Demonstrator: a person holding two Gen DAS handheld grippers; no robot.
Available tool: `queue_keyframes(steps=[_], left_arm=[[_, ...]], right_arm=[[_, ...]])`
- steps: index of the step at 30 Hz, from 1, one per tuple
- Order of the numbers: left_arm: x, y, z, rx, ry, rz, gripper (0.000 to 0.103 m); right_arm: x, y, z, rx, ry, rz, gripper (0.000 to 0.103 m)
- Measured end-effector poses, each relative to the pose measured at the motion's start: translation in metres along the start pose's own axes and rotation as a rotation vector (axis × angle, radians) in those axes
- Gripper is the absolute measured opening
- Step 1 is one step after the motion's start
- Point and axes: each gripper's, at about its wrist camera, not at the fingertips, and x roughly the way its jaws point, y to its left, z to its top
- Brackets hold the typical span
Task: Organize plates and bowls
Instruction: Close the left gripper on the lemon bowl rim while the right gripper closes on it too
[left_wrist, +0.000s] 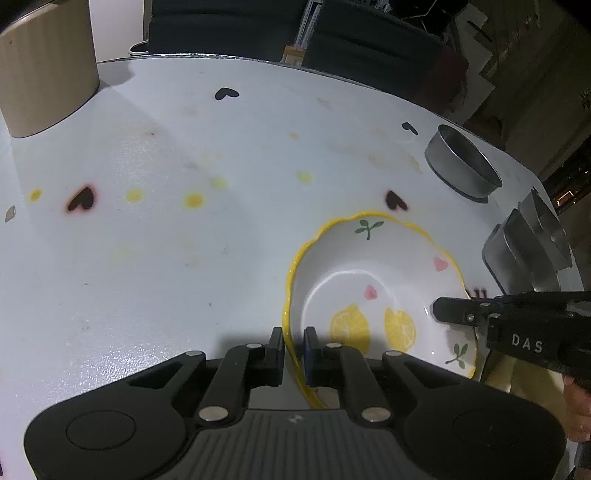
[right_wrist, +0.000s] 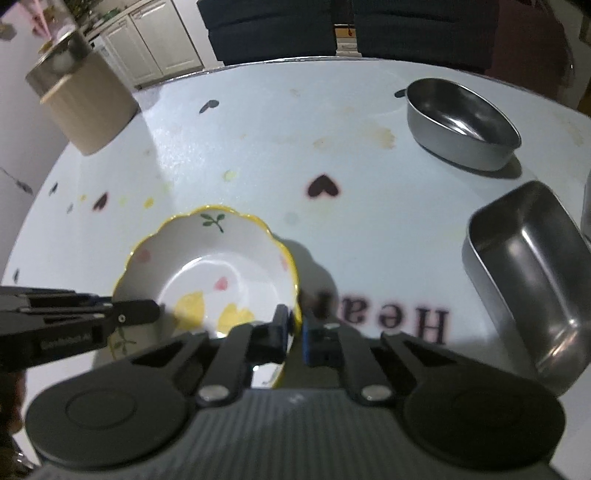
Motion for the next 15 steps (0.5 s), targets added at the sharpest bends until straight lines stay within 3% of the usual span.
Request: queue_keyframes(steps=[8, 15], left_arm=[[-0.002, -0.001, 0.0, -0.014, -0.018, 0.015, 0.009], [-0.037, -0.004, 0.009, -0.041, -0.153, 0.02, 0.008]], right_arm=[[0.007, 0.001, -0.001, -0.012, 0.008, -0.005, 0.013], [-0.014, -0.002, 0.001, 0.03, -0.074, 0.053, 0.01]])
